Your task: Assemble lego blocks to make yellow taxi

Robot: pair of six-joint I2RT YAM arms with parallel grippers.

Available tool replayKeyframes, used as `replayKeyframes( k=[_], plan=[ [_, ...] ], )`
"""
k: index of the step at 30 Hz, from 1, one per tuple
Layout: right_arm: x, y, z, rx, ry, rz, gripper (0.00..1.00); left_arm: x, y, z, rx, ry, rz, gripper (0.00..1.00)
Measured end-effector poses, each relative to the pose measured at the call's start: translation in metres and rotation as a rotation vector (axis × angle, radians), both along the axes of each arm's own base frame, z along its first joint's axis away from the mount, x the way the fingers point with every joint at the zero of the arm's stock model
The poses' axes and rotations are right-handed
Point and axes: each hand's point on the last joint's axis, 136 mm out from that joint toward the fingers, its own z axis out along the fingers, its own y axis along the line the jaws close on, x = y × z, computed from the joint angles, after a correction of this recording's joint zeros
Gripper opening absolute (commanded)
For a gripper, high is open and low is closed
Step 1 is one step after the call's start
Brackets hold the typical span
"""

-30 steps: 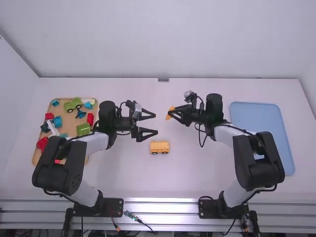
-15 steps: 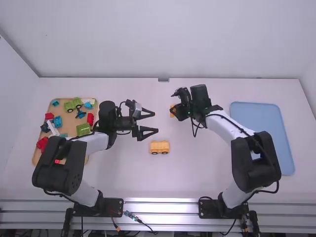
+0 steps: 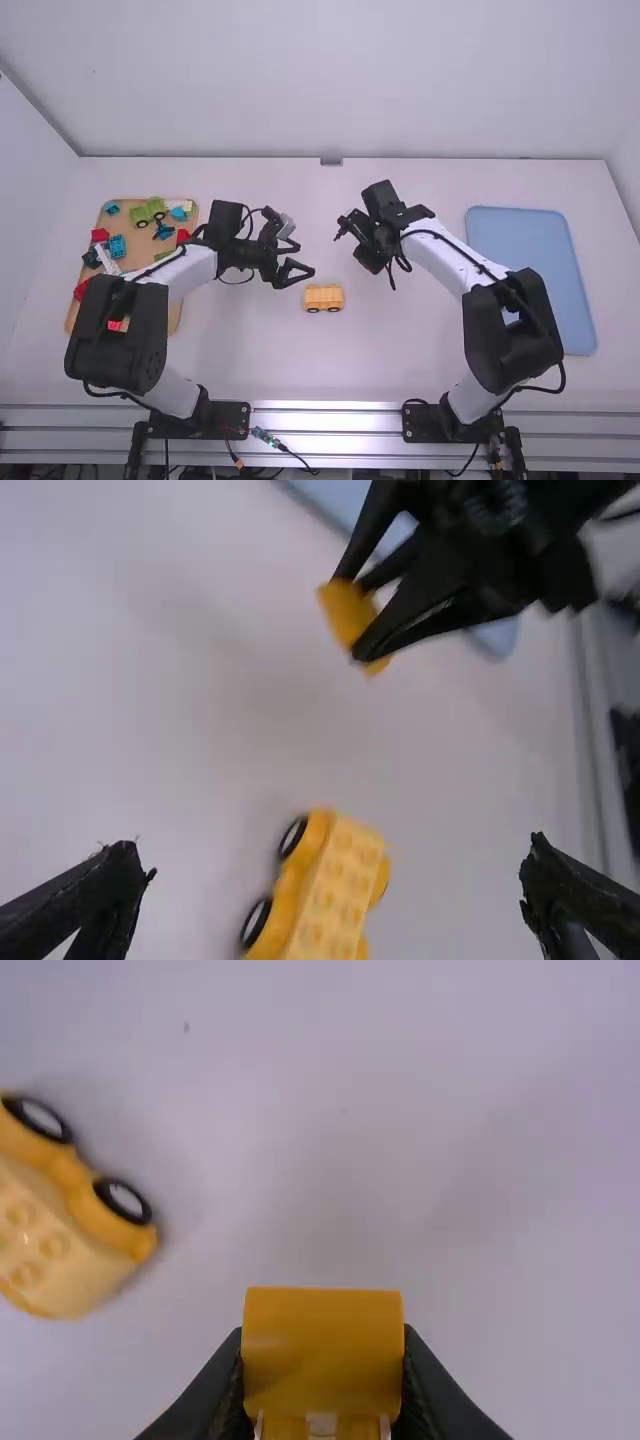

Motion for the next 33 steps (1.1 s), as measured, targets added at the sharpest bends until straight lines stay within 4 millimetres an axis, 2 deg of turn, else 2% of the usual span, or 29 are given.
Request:
replayKeyframes(
  k=[4,9,11,16,22,28,33],
  plan=[
    [-0.010,-0.001,-0.003,-0.055,0.007,0.104,0.00,-0.007,0.010,0.000,0.148,-0.090,-0.119,0.99],
    [-0.019,-0.004,-0.015,-0.126,-0.005,0.182,0.00,-0.008,0.017,-0.005,0.227,-0.228,-0.219,0.99],
    [-0.035,-0.012,-0.028,-0.195,0.023,0.232,0.00,-0.004,0.019,-0.005,0.246,-0.289,-0.244,0.99],
    [-0.060,-0.017,-0.046,-0.288,0.055,0.329,0.00,0.002,0.019,-0.004,0.268,-0.366,-0.269,0.99],
    [-0.057,-0.004,-0.050,-0.280,-0.005,0.369,0.00,0.006,0.019,-0.003,0.271,-0.382,-0.261,0.99],
    [-0.064,-0.012,-0.060,-0.261,0.028,0.381,0.00,0.005,0.019,-0.003,0.269,-0.369,-0.256,0.99],
    [-0.061,-0.015,-0.060,-0.216,0.044,0.356,0.00,0.006,0.019,-0.003,0.269,-0.369,-0.256,0.99]
  ],
)
